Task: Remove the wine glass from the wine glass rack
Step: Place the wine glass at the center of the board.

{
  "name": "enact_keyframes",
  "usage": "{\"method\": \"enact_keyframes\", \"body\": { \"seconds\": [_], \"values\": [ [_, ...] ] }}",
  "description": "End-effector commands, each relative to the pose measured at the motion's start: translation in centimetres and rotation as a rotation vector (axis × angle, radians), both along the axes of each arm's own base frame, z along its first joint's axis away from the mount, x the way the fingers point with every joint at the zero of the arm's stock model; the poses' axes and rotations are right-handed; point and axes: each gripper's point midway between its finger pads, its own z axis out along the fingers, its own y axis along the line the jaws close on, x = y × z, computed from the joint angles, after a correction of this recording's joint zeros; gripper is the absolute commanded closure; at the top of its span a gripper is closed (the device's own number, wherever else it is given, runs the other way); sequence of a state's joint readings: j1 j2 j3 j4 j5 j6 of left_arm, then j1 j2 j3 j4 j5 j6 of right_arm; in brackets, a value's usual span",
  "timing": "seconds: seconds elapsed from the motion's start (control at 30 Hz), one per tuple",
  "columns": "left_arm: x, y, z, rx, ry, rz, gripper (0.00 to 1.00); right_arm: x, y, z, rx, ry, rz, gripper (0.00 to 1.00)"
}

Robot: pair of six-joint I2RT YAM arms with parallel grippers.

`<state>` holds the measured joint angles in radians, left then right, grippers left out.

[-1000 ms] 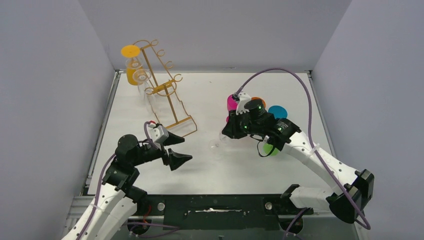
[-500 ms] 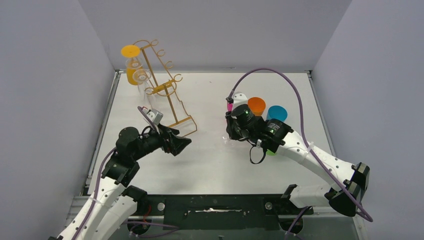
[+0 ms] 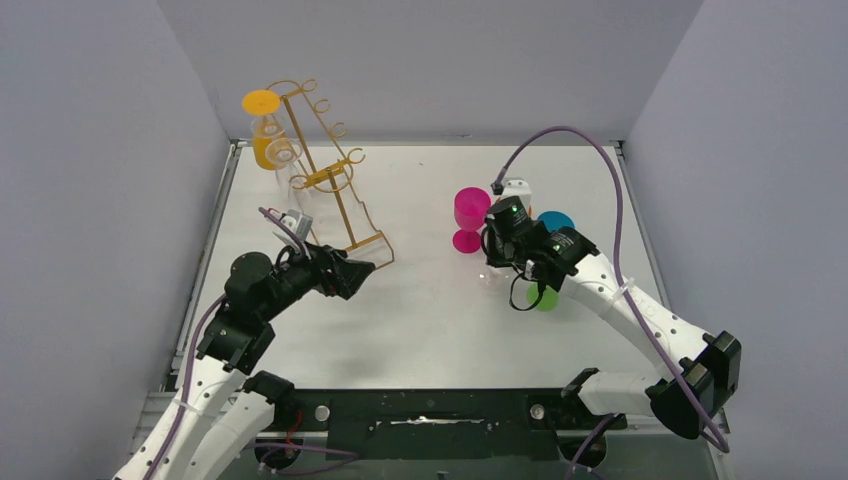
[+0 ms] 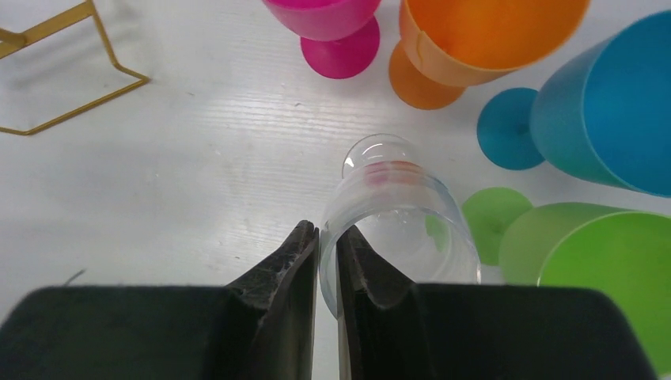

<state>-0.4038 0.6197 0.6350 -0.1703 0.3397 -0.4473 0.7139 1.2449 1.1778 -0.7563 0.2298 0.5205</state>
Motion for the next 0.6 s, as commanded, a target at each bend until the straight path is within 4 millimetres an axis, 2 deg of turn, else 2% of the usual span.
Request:
{"method": "enact_keyframes", "body": {
  "seconds": [0.0,0.23,0.57],
  "values": [
    [0.4,0.8,3.2,-0.042,-0.088,0.057,0.17,0.4,-0.4,0.9,0.058,-0.040,-0.026,1.00],
    [0.0,1.1,3.7,-0.045,-0.102,0.061,0.17,0.7,-2.3,-1.2,-0.042,0.013,-0.090,1.00],
    [0.1,1.5,3.5,-0.027,-0.089,0.081,0.17,2.4,-3.4,-1.0,-0.008,-0.008,-0.120,1.00]
  ]
}}
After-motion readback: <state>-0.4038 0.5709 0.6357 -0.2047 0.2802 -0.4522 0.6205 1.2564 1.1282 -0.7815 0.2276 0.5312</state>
